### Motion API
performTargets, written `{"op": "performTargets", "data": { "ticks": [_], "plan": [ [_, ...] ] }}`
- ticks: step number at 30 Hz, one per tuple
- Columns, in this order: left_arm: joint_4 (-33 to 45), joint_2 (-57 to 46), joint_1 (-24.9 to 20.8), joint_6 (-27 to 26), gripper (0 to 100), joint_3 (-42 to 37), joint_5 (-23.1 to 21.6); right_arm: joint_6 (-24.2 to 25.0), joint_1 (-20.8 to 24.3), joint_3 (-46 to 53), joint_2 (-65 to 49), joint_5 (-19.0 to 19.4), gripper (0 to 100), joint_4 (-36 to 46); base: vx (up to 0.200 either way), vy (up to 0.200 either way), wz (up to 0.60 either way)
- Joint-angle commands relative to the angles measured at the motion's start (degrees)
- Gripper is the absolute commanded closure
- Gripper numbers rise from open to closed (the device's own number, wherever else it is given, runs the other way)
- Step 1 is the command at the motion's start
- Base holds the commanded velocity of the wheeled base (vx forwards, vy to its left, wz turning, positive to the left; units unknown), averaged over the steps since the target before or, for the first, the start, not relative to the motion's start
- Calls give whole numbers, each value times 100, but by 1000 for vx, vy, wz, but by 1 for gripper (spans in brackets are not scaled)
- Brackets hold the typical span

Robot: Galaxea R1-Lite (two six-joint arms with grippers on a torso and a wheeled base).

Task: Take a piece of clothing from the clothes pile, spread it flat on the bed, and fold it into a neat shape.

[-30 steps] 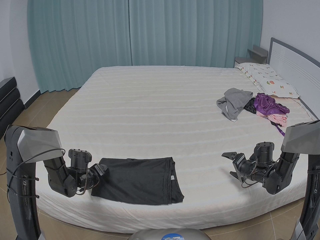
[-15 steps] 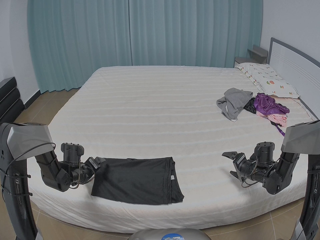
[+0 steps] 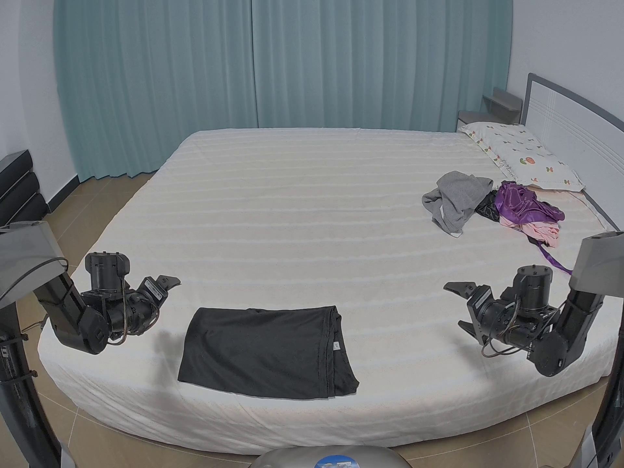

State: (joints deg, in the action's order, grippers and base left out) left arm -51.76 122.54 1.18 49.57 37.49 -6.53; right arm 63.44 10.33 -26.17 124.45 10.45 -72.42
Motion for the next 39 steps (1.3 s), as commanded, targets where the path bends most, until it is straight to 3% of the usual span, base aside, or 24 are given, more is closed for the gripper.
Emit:
{"op": "performTargets", "data": {
  "ticks": [1, 4, 10, 16, 17, 20, 25, 34, 39],
  "plan": [
    [-352, -1452, 5, -44, 0, -479, 232, -490, 40, 930, -2795, -34, 0, 264, 0, 0, 0],
    [-352, -1900, -48, -219, 0, -602, 328, -842, -13, 1158, -3463, -60, 0, 484, 0, 0, 0],
    [-308, -3535, -197, -430, 0, -1217, 768, -1334, -31, 1615, -5502, -509, 0, 1565, 0, 0, 0],
    [-291, -5355, -347, -949, 0, -2237, 891, -2617, -39, 1694, -7954, -561, 0, 3472, 0, 0, 0],
    [-291, -5355, -347, -949, 0, -2237, 891, -2617, -39, 1694, -7954, -561, 0, 3472, 0, 0, 0],
    [-159, -6418, -356, -1344, 0, -2553, 1014, -3611, -31, 1633, -9229, -509, 0, 4808, 0, 0, 0],
    [1036, -7912, -338, -2091, 0, -2571, 1049, -4525, -31, 1607, -10485, -509, 0, 6100, 0, 0, 0],
    [3585, -10575, -268, -3383, 0, -2096, 1005, -5518, -329, 1589, -11399, -500, 0, 6829, 0, 0, 0],
    [5326, -11621, -276, -3515, 0, -1420, 952, -6274, -321, 1563, -11892, -596, 0, 7295, 0, 0, 0]
  ]
}}
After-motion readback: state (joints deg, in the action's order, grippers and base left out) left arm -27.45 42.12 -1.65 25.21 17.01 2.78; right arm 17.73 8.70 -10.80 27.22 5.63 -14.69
